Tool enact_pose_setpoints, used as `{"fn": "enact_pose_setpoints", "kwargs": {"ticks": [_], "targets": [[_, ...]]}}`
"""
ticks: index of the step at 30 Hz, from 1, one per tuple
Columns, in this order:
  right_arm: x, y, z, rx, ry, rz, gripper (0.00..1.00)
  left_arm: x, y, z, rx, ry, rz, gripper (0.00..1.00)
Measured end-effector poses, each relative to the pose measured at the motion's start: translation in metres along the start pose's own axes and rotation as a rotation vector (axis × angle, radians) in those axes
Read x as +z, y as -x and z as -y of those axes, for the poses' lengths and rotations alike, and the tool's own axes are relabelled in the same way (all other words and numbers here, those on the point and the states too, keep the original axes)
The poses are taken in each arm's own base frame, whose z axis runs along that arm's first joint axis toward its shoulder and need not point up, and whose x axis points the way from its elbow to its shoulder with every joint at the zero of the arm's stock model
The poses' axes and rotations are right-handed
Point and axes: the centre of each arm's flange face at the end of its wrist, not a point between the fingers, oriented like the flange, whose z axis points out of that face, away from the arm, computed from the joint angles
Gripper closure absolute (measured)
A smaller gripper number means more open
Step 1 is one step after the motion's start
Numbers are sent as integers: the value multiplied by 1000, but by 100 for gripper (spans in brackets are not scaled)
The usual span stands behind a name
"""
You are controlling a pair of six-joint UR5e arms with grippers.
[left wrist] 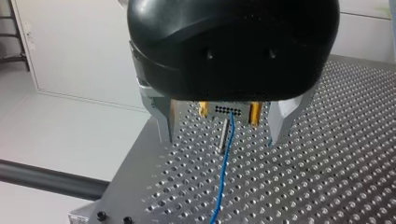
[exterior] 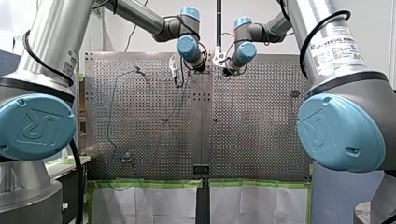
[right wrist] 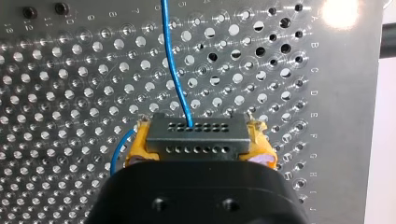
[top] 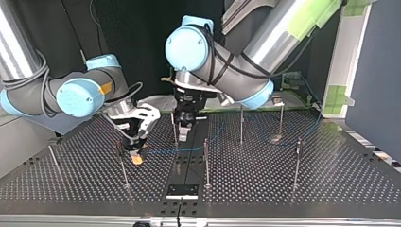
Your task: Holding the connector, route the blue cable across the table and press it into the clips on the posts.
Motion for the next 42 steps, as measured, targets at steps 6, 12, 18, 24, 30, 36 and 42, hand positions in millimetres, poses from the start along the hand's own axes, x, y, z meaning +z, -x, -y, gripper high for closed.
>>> {"fn": "enact_pose_setpoints", "kwargs": {"ticks": [6,12,18,24,30,36,42], "targets": [[0,0,0,1,-1,1,100,22,-5,0,2,10,0,0],[0,0,1,2,-6,1,100,41,2,-1,-7,7,20,0],[0,0,1,4,-8,2,100,57,-6,4,8,11,0,0],[0,0,1,5,-9,2,100,80,-13,3,-1,22,21,0],[0,1,1,5,-9,3,100,85,-16,-1,6,53,22,0],[0,1,1,5,-10,3,100,83,-16,-2,12,92,24,30],[0,1,1,5,-9,4,100,81,-16,-2,13,110,27,63]]}}
